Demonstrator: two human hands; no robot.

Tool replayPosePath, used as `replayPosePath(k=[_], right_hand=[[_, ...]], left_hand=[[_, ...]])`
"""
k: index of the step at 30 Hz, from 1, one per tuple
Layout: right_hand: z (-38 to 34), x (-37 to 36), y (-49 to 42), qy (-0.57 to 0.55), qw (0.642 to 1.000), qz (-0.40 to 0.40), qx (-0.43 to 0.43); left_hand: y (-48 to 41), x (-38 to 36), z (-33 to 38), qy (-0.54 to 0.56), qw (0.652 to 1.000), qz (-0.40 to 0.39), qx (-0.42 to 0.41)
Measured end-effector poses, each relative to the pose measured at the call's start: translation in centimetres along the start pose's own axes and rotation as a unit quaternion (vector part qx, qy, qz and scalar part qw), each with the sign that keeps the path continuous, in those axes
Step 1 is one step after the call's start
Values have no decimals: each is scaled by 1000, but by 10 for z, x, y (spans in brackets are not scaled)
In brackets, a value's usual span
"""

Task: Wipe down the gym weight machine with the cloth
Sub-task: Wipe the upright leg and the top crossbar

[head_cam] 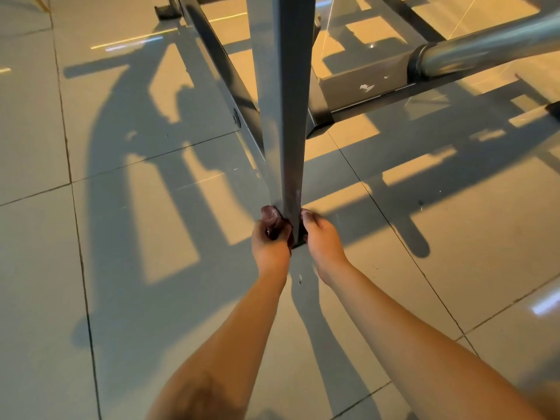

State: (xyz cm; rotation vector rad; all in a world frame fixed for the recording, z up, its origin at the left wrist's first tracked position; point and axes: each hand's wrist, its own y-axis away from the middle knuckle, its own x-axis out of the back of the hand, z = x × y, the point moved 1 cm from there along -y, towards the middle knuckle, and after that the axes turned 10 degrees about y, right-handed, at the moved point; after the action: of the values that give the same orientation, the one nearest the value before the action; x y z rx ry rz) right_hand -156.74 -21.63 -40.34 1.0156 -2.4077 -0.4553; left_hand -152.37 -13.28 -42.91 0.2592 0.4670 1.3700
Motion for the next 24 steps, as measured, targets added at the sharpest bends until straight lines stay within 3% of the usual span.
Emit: replayPosePath(k=[7,10,13,17,20,22,24], right_hand=[[-21,5,2,-36,999,23,27],[-23,4,9,-17,1000,-3,8],[-25,4,19,-16,1000,-2,1],[-20,14,34,-76,996,-35,-2],[-20,25,45,-109,990,-83,42],[-23,32,46,-86,992,-48,73],[-28,40,44,-44,994,27,101]], left_hand=[[8,-13,16,0,995,26,-94],[9,-11,18,-12,999,13,-50],[15,-1,26,-23,999,-20,27],[47,6,42,-56,996,-50,-41],[62,1,45,-59,987,-145,-36],[62,-2,50,-82,980,-180,-35],[62,0,58,-80,985,-140,-63]])
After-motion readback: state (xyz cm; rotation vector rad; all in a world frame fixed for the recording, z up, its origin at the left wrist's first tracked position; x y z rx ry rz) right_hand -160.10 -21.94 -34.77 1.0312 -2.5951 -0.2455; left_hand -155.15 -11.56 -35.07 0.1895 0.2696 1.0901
